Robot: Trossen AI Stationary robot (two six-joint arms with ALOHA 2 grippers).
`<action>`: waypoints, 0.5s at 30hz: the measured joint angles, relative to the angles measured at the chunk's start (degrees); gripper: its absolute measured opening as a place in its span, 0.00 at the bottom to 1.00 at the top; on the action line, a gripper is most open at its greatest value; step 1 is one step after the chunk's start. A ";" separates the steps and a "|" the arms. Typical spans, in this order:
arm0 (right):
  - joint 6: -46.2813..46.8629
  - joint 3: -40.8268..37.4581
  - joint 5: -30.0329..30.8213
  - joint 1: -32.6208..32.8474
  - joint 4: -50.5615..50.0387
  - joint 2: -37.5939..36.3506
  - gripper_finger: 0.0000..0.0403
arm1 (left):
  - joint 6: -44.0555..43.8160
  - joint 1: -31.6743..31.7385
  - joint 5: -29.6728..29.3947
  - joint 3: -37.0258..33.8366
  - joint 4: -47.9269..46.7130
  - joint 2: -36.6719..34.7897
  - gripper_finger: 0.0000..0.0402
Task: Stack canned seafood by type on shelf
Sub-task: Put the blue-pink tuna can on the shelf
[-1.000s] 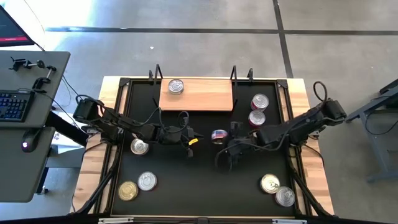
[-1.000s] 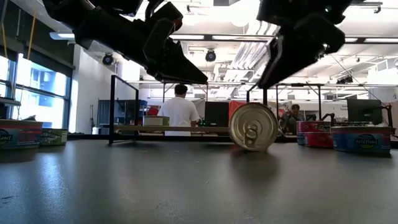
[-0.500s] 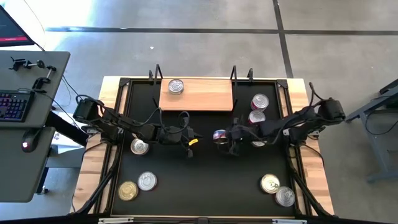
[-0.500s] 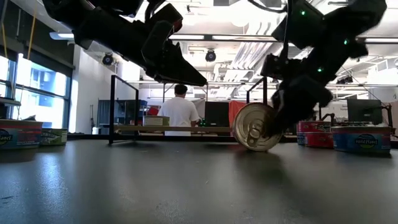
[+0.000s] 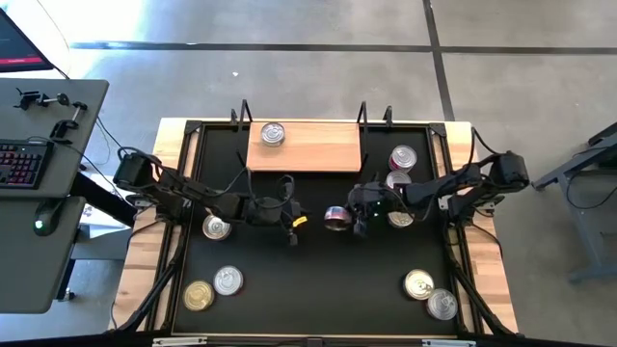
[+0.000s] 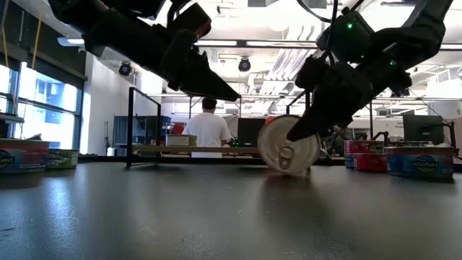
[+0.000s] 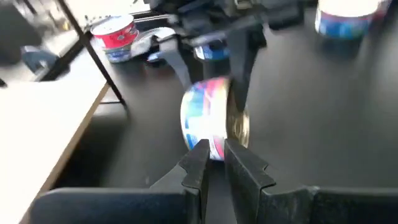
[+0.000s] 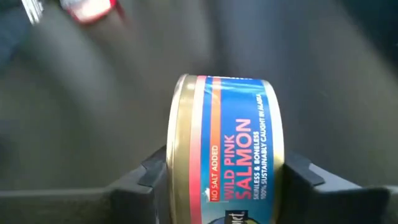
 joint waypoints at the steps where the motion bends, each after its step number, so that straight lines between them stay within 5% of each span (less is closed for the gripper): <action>1: 1.08 -0.01 0.04 -0.01 1.65 0.14 0.43 | 2.20 -0.85 -2.19 -0.05 -0.68 -0.66 0.10; 8: 5.87 4.91 0.01 -1.00 7.22 0.24 0.43 | 12.04 -8.65 -25.99 0.00 -6.38 -10.46 0.10; 15: 2.84 21.80 -1.51 -6.22 -3.15 7.02 0.43 | 9.60 -14.68 -29.97 0.02 -13.31 -18.87 0.10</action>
